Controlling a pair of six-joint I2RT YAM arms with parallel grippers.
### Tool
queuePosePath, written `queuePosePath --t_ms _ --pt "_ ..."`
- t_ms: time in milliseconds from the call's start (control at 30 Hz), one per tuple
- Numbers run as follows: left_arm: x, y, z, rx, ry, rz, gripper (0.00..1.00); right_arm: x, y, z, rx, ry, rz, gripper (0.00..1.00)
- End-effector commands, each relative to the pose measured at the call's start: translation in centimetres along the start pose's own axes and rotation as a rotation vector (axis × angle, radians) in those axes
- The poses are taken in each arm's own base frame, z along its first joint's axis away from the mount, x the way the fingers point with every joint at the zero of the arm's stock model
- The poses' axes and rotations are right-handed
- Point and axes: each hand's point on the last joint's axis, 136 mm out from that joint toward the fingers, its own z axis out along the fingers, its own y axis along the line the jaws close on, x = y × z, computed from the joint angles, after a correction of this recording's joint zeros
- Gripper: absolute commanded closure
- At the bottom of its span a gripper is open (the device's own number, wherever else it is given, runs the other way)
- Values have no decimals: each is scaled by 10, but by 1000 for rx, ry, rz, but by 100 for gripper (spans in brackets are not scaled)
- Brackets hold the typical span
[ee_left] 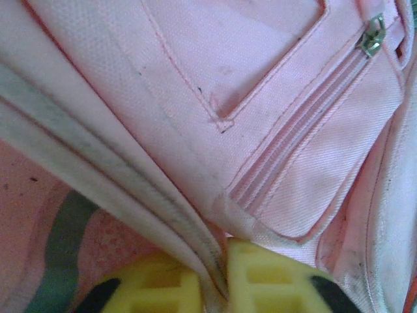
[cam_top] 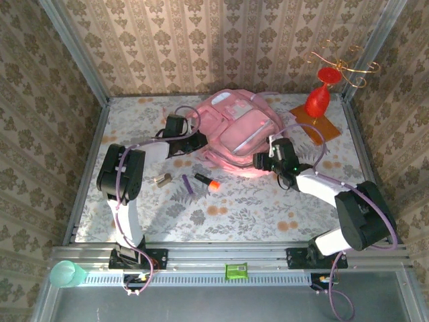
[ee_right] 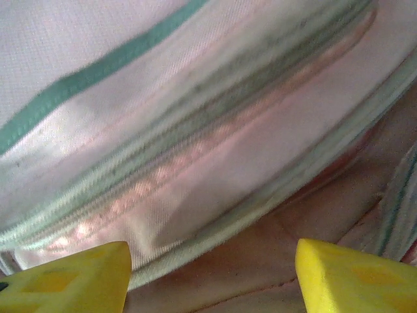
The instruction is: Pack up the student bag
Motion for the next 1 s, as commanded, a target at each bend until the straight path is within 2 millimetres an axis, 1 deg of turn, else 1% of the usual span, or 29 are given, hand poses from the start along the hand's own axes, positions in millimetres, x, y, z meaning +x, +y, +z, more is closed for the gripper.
queuePosePath --t_ms 0,67,133,167,233,300,400,433,533,633,733,800,867,967 --pt "3 -6 -3 20 -31 10 100 -21 -1 -27 25 -23 -24 30" --pt "7 -16 -8 50 -50 4 100 -26 13 -43 -39 -29 6 30" --pt "14 -28 -13 76 -56 3 100 -26 41 -58 -137 -23 45 31" --pt "18 -32 -14 84 -57 0 100 -24 55 -62 -176 -13 66 32" --pt "23 -39 -18 93 -71 -7 100 -18 89 -68 -266 22 104 35" --pt "34 -50 -16 110 -64 -8 100 -10 115 -66 -317 59 154 37" --pt "38 -58 -18 136 -77 -27 100 -1 157 -57 -415 100 230 40" --pt "39 -59 -18 141 -79 -34 100 6 168 -46 -426 130 248 41" --pt "41 -63 -18 154 -80 -41 100 13 195 -27 -471 169 297 46" --pt "41 -62 -19 153 -79 -41 100 18 209 -5 -479 189 357 54" --pt "42 -63 -19 158 -75 -40 100 21 209 15 -454 178 423 62" --pt "43 -64 -19 163 -70 -39 100 20 211 23 -447 168 442 65" --pt "43 -64 -19 164 -68 -36 100 19 212 31 -437 164 448 66" --pt "43 -65 -19 167 -65 -34 100 19 206 43 -392 144 478 68"
